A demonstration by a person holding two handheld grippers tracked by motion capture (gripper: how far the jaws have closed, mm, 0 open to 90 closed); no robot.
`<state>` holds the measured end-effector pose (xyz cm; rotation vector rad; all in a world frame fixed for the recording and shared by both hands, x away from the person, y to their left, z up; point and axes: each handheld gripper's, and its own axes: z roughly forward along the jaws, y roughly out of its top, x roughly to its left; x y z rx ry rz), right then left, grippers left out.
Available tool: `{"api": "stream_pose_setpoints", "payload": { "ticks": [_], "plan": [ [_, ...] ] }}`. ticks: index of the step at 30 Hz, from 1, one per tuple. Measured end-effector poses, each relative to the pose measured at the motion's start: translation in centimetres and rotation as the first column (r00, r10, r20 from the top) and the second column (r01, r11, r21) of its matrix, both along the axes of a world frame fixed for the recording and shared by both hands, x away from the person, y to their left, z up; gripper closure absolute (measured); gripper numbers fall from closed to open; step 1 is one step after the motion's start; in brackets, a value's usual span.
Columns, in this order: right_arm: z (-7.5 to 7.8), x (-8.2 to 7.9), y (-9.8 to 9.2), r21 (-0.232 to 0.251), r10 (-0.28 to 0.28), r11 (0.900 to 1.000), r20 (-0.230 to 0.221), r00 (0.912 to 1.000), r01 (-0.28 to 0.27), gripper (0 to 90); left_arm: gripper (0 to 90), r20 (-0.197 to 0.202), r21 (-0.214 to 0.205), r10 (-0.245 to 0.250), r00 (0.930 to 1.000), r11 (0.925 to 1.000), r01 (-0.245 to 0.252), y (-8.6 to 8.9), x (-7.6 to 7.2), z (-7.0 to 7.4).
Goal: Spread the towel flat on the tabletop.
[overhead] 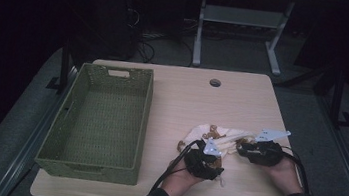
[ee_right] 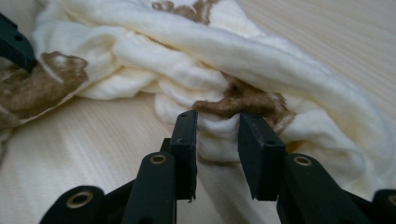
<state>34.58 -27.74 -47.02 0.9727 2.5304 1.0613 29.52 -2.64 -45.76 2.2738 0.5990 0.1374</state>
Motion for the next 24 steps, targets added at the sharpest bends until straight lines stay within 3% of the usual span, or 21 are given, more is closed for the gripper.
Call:
{"api": "stream_pose_setpoints", "payload": {
  "ticks": [5, 9, 11, 14, 18, 21, 24],
  "plan": [
    [-0.1, 0.1, -0.2, -0.014, -0.005, 0.9999, 0.017, 0.9998, 0.005, 82.4, 83.9, -0.017, 0.002, 0.000, 0.9999, 1.0000, 0.000, 0.4, 0.3, 0.1],
    [0.1, -0.1, -0.5, -0.014, 0.002, 0.9999, 0.008, 1.0000, -0.001, 84.0, 85.1, -0.007, -0.035, 0.015, 0.9999, 0.9993, -0.015, 1.1, 0.2, 0.9],
    [0.4, -0.3, -1.0, -0.004, 0.001, 1.0000, 0.013, 0.9999, -0.001, 83.9, 85.1, 0.003, -0.034, 0.025, 0.9997, 0.9991, -0.025, 1.9, 0.2, 1.4],
    [0.9, -0.8, -2.3, 0.006, -0.012, 0.9999, 0.017, 0.9998, 0.012, 84.4, 85.1, 0.014, -0.046, 0.066, 0.9977, 0.9968, -0.065, 3.2, 0.5, 1.9],
    [1.4, -1.4, -4.3, 0.028, -0.033, 0.9991, 0.007, 0.9994, 0.032, 84.5, 85.1, 0.026, -0.050, 0.150, 0.9884, 0.9877, -0.148, 5.0, 1.4, 2.2],
    [1.4, -1.7, -5.6, 0.042, -0.036, 0.9985, -0.005, 0.9993, 0.036, 84.5, 85.1, 0.039, -0.020, 0.210, 0.9769, 0.9776, -0.210, 6.1, 2.1, 2.0],
    [1.2, -2.2, -6.5, 0.037, -0.049, 0.9981, -0.026, 0.9985, 0.050, 84.6, 85.0, 0.048, 0.012, 0.241, 0.9694, 0.9703, -0.242, 6.7, 2.9, 1.6]
  ]
}}
